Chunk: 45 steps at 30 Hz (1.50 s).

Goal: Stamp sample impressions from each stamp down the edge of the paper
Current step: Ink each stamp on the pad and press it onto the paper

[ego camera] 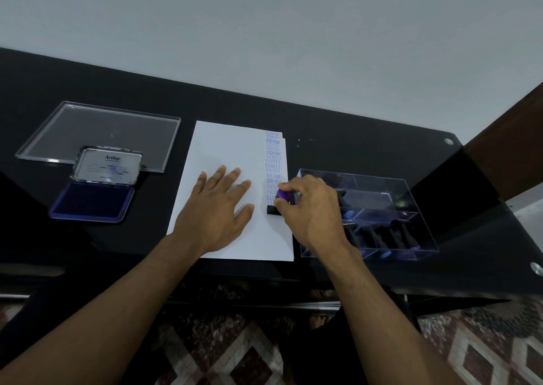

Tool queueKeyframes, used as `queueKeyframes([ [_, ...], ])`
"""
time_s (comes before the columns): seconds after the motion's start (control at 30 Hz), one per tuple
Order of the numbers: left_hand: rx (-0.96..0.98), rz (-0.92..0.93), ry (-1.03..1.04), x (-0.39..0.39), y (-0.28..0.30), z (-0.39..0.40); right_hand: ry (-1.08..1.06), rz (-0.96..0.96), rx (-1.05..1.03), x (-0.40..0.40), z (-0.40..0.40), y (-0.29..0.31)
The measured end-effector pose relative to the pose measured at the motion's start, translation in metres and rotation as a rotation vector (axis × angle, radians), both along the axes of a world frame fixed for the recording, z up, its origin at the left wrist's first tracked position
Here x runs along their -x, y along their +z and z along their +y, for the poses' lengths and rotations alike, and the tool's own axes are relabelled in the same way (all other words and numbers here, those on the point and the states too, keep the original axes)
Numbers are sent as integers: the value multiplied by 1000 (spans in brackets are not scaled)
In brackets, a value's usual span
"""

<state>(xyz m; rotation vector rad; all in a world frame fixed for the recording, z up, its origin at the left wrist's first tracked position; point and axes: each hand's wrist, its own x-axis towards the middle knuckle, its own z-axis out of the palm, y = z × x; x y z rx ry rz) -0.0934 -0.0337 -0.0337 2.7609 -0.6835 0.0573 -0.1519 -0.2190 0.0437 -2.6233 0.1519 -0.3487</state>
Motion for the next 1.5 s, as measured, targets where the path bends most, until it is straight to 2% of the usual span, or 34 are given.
queueKeyframes([
  [0.17, 23, -15, -17, 1, -2, 1, -172, -254, -414, 6, -6, 2],
  [0.33, 35, -17, -21, 1, -1, 1, -369, -303, -744, 6, -17, 4],
  [0.53, 35, -17, -21, 2, -1, 1, -439, -349, -935, 8, -23, 4],
  [1.5, 42, -14, -27, 2, 0, 1, -417, -304, -882, 6, -23, -8],
])
